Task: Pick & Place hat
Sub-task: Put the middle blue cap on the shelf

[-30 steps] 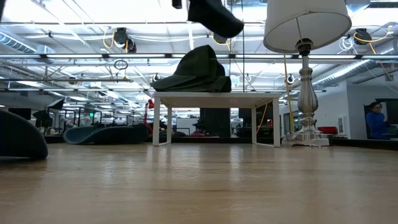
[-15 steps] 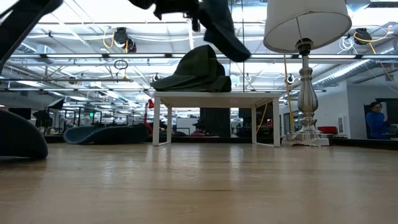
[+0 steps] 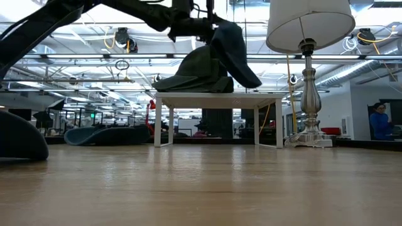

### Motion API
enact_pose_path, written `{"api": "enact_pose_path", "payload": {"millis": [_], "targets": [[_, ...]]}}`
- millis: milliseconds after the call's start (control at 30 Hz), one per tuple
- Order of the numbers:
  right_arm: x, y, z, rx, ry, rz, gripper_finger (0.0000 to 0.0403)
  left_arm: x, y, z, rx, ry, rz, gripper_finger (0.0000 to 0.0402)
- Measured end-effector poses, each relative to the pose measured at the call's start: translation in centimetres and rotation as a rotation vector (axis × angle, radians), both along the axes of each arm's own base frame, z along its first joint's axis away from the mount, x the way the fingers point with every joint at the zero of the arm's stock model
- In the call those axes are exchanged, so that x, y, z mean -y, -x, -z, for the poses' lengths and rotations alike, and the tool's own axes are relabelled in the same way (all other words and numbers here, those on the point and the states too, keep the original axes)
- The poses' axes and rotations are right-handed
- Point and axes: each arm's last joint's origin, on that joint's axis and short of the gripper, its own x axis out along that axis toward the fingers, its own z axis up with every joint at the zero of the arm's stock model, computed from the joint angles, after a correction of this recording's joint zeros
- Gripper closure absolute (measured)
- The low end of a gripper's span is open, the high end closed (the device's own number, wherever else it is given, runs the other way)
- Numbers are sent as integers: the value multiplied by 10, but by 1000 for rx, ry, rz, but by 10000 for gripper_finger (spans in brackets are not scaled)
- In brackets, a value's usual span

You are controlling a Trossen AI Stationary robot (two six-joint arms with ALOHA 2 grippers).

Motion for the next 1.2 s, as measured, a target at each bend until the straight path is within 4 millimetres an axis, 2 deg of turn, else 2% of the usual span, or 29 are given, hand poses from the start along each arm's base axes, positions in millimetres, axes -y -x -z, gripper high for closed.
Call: {"api": "enact_pose_path", "payload": {"millis": [133,433,800,1200], "targets": [[0,0,0,6,-12,6,194,-3,-5,10,-16,5,0,379],[1,-1,0,5,-10,10,195,-3,-4,30,-174,61,-54,379],[1,-1,1,4,-9,10,195,0,5,54,-401,35,-82,379],[1,-1,1,5,-9,9,195,-1,7,57,-434,20,-106,377]]}}
